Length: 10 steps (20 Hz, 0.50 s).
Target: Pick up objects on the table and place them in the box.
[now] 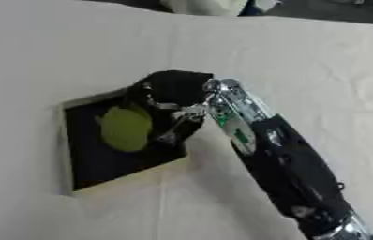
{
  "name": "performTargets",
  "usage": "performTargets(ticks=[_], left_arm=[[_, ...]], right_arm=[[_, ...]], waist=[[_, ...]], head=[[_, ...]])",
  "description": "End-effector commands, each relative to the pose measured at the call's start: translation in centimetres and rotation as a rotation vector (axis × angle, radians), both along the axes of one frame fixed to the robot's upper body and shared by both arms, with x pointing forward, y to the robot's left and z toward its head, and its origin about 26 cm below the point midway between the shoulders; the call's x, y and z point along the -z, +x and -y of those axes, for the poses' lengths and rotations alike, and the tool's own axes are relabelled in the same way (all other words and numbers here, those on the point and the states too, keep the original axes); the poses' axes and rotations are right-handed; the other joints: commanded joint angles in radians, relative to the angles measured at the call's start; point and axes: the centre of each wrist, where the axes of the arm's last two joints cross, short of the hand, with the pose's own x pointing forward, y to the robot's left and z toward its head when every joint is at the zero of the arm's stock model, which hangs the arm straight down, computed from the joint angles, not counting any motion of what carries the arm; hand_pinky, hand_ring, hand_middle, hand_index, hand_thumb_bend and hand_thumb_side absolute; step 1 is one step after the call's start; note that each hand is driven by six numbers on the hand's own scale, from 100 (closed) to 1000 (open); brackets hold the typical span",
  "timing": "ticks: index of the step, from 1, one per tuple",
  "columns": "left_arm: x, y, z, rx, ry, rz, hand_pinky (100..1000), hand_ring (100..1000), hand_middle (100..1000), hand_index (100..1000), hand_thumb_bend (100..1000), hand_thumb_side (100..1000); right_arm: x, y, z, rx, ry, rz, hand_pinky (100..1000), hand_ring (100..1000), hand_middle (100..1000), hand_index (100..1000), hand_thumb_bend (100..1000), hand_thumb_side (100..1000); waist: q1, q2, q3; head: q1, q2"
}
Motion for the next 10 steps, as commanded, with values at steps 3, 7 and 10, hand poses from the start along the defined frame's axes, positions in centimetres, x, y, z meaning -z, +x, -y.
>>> performTargets(ticks=[3,7,10], left_arm=[[-0.9,-0.4,0.1,0.005,0.024,0.029,503,653,627,663,100,494],[-0.9,-0.4,0.1,0.004,0.027,0.026,503,654,627,663,100,495],[-0.9,-0.4,0.1,0.002,0.027,0.026,503,654,627,663,100,496]], right_arm=[[-2.5,-0.7,0.9,-0.038,0.047,0.054,827,859,836,910,294,100],[-4.7,-1.8,1.4,-0.066,0.152,0.100,817,855,830,912,277,100],[-6.3,-2.9,1.8,-0.075,0.227,0.125,807,851,825,915,257,100]], waist=[[0.006,-0.027,-0.002],[0.006,-0.028,-0.006],[0.007,-0.028,-0.007]], head=[[0.009,-0.024],[0.010,-0.026],[0.010,-0.022]])
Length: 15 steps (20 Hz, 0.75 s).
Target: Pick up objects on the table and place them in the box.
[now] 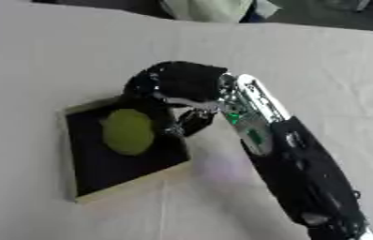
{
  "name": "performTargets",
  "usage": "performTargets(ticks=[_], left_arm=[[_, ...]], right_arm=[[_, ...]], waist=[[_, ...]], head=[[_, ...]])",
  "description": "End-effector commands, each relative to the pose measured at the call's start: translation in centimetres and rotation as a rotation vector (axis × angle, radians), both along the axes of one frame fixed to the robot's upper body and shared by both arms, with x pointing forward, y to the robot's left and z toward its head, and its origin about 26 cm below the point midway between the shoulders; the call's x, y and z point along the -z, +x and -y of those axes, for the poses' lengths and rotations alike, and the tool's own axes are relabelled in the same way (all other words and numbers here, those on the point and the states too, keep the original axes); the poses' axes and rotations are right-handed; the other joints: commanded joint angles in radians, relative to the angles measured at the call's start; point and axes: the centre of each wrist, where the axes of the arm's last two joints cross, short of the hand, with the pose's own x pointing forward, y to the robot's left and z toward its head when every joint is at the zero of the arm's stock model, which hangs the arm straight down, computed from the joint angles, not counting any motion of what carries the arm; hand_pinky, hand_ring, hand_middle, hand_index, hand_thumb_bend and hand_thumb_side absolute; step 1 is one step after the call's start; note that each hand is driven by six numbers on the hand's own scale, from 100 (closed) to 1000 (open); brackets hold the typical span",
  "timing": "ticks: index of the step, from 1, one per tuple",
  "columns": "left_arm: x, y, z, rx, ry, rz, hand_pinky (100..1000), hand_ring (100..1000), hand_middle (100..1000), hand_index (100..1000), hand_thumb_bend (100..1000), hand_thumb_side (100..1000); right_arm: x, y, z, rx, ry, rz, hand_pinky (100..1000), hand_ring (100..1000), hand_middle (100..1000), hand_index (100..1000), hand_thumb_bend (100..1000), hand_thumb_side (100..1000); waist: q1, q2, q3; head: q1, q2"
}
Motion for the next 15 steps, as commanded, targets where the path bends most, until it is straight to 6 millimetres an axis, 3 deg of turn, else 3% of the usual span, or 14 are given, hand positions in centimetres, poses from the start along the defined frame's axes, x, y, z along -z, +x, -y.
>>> performTargets(ticks=[1,5,6,8,15], left_arm=[[-0.9,-0.5,0.1,0.001,0.025,0.028,503,654,626,663,100,496],[-0.9,-0.5,0.1,0.000,0.024,0.028,503,654,626,663,100,496],[-0.8,-0.5,0.0,-0.003,0.022,0.028,503,655,626,663,100,495],[-0.8,-0.6,-0.2,-0.016,0.016,0.028,503,655,625,663,100,495],[-0.5,-0.8,-0.7,-0.042,0.011,0.025,500,656,626,663,100,498]], right_arm=[[-2.7,-1.3,1.0,-0.011,0.077,0.058,805,849,822,915,250,100],[-3.8,-2.2,1.4,-0.018,0.126,0.047,805,849,822,915,250,100],[-4.0,-2.4,1.6,-0.017,0.137,0.042,760,833,810,937,167,100],[-4.7,-3.0,3.1,0.001,0.202,0.050,743,827,798,939,100,100],[-6.3,-5.8,8.6,0.087,0.493,0.102,716,815,771,915,100,100]], waist=[[0.007,-0.025,-0.001],[0.007,-0.025,-0.001],[0.009,-0.026,-0.006],[0.013,-0.026,-0.021],[0.025,-0.019,-0.041]], head=[[0.002,-0.005],[0.003,-0.004],[0.008,0.000],[0.024,0.004],[0.033,0.005]])
